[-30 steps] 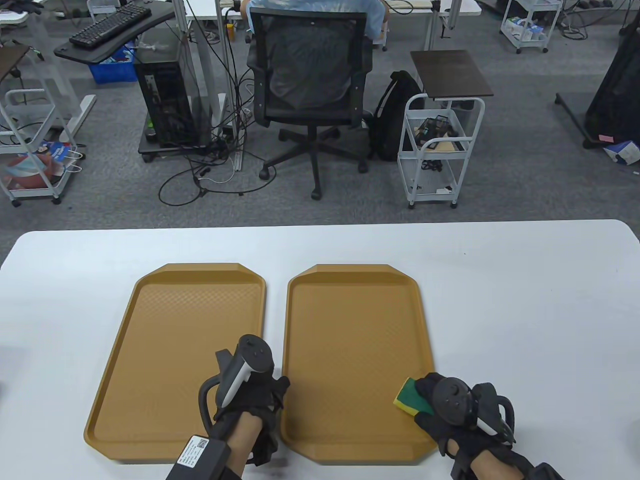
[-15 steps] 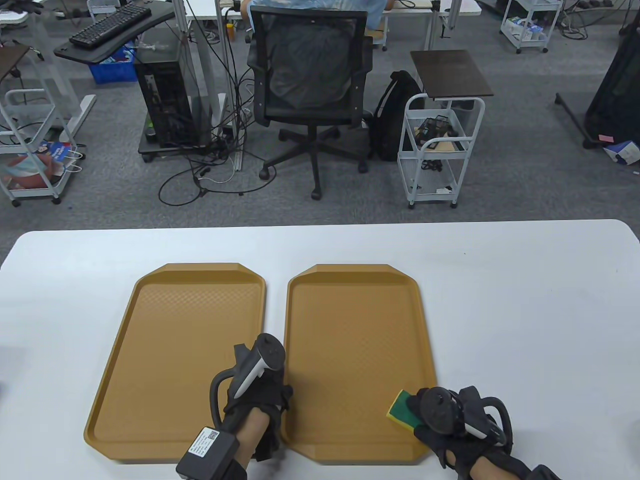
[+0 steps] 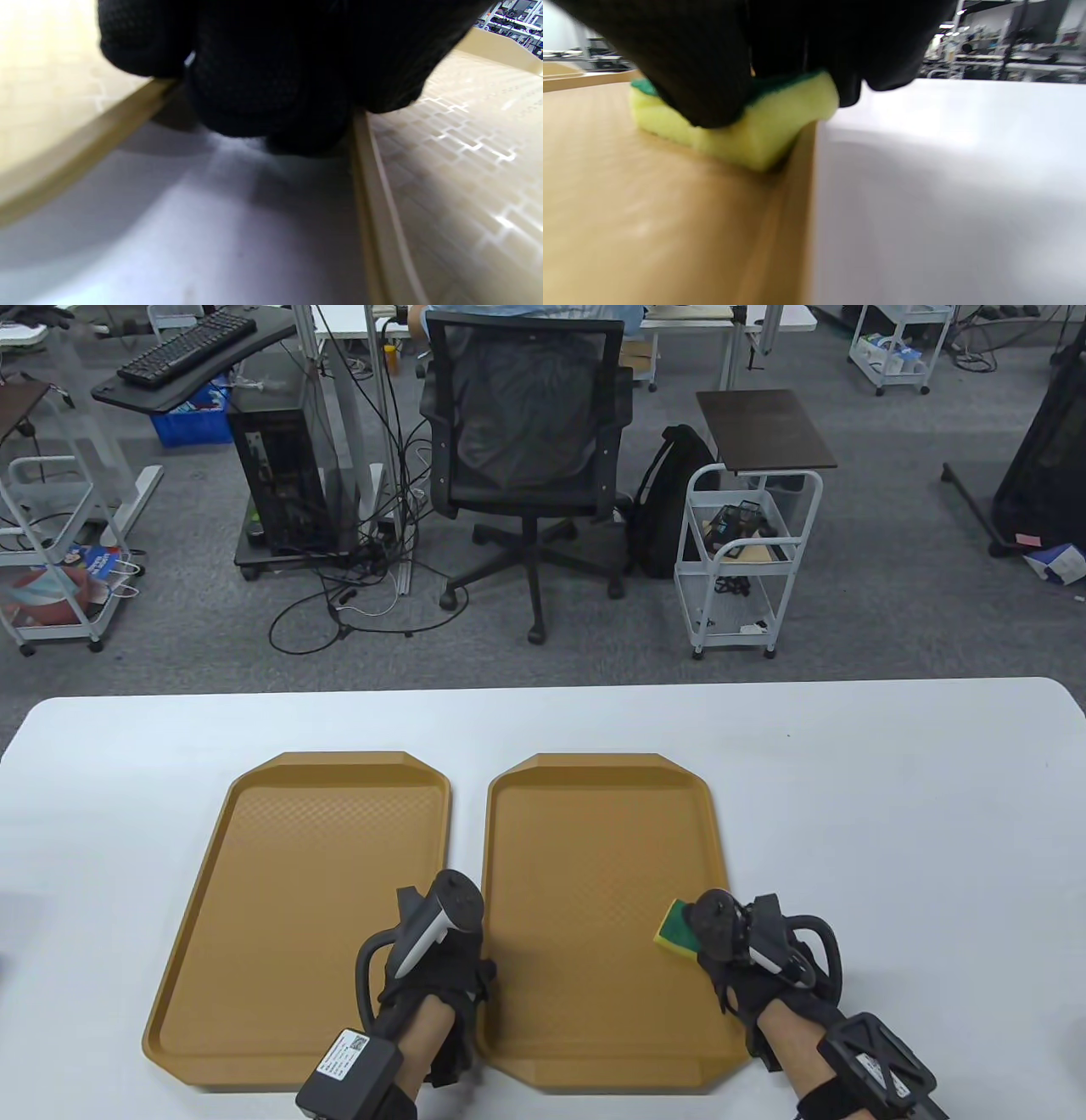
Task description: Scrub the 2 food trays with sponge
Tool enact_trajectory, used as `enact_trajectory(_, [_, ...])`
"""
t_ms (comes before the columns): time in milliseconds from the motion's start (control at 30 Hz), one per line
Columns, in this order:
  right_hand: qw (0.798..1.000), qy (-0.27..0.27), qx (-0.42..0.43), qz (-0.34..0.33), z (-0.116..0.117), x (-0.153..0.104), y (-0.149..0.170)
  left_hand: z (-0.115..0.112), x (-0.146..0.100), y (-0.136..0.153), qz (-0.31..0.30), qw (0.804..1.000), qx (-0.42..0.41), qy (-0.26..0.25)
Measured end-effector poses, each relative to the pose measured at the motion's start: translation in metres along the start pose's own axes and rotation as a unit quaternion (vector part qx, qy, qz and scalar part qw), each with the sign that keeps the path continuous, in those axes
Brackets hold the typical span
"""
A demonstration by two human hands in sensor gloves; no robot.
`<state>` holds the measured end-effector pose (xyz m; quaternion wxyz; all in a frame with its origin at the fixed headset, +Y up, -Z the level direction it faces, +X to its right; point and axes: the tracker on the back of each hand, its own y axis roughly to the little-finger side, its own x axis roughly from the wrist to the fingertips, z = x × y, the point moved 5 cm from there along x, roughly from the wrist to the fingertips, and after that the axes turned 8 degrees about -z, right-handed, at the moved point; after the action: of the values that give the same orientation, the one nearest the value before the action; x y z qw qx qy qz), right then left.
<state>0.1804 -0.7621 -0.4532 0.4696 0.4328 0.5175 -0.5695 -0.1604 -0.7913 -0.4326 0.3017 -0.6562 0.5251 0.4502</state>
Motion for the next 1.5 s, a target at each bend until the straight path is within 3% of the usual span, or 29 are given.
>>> enact_trajectory(433, [0.988,0.016,0.085,0.128,0.0,0.092,0.024,0.0,0.001,-0.001,-0.006,1.0,-0.001,0.009])
enact_trajectory(867, [0.973,0.027,0.121,0.195,0.002,0.133,0.024,0.0,0.003,-0.001,-0.015,1.0,-0.01,0.023])
enact_trajectory(1233, [0.98,0.044,0.176,0.081,0.007,0.155,-0.067,-0.001,0.003,0.003,-0.019,0.999,-0.023,0.031])
enact_trajectory(1367, [0.98,0.021,0.198,0.024,0.012,0.158,-0.105,-0.001,0.003,0.004,-0.019,0.999,-0.027,0.032])
enact_trajectory(1500, [0.986,-0.001,0.167,-0.032,0.014,0.156,-0.144,-0.001,0.003,0.005,-0.019,0.999,-0.032,0.034])
